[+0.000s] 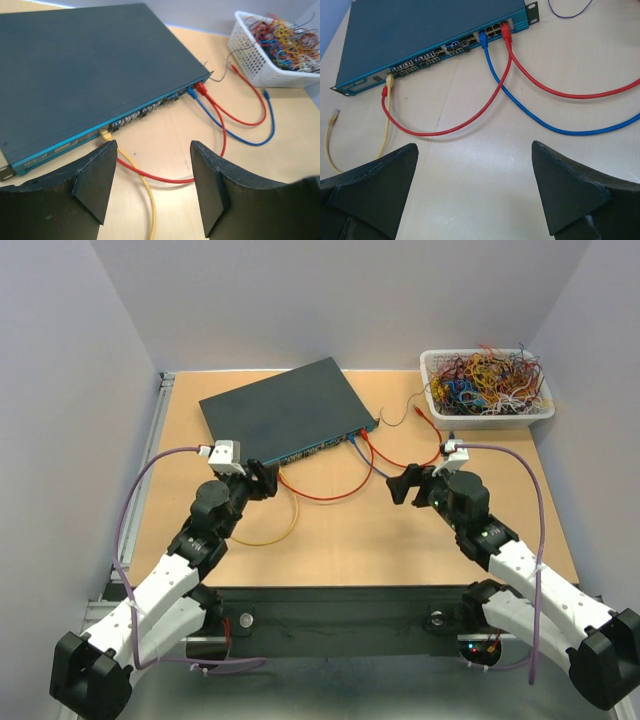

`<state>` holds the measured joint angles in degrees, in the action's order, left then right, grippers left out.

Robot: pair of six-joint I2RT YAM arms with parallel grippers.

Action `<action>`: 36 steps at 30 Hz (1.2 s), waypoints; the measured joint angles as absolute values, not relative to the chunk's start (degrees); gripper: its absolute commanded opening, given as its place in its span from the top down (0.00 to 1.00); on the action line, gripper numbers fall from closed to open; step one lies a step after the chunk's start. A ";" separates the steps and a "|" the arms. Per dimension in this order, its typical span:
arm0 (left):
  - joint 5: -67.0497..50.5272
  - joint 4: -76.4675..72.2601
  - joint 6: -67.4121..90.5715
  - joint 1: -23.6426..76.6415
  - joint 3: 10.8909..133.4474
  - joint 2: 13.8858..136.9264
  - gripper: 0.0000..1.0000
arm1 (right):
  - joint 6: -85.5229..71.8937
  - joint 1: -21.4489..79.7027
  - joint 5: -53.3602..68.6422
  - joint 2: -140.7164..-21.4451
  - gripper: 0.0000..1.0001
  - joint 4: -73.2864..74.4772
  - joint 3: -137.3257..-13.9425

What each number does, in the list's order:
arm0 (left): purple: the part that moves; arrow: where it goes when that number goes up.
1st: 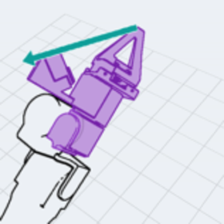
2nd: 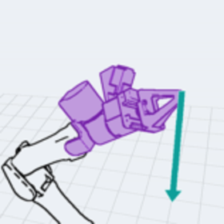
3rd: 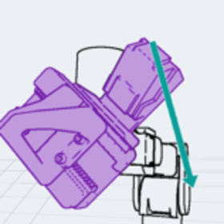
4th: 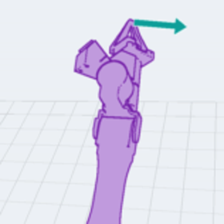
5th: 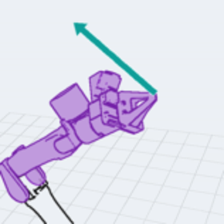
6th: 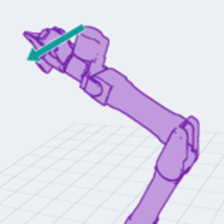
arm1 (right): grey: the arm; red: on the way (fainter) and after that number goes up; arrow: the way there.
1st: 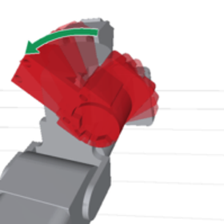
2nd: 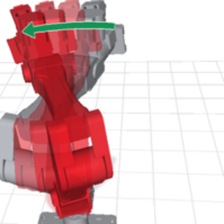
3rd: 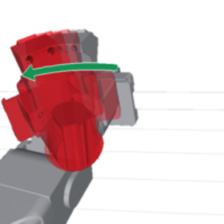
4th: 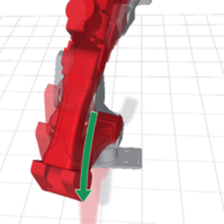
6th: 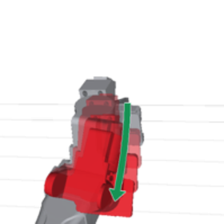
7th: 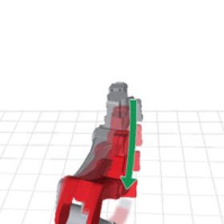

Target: Insert the plug into the switch port

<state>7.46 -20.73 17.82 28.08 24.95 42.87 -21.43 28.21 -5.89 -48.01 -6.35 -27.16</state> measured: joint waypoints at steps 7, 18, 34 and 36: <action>11.68 -19.46 16.88 29.32 22.92 40.60 0.30 | -21.43 28.21 -5.52 -48.03 0.00 -6.26 -27.16; 13.65 -19.42 16.36 29.95 22.87 40.53 0.30 | -21.43 28.23 -5.54 -48.10 0.00 -6.00 -27.16; 14.22 -19.40 16.34 30.39 22.85 39.90 0.30 | -21.47 28.23 -5.54 -48.40 0.00 -5.96 -27.14; 14.24 -19.40 16.34 30.39 22.85 39.90 0.30 | -21.45 28.23 -5.54 -48.40 0.00 -5.96 -27.14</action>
<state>14.24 -19.40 16.34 30.39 22.85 39.90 -21.45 28.23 -5.54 -48.40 -5.96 -27.14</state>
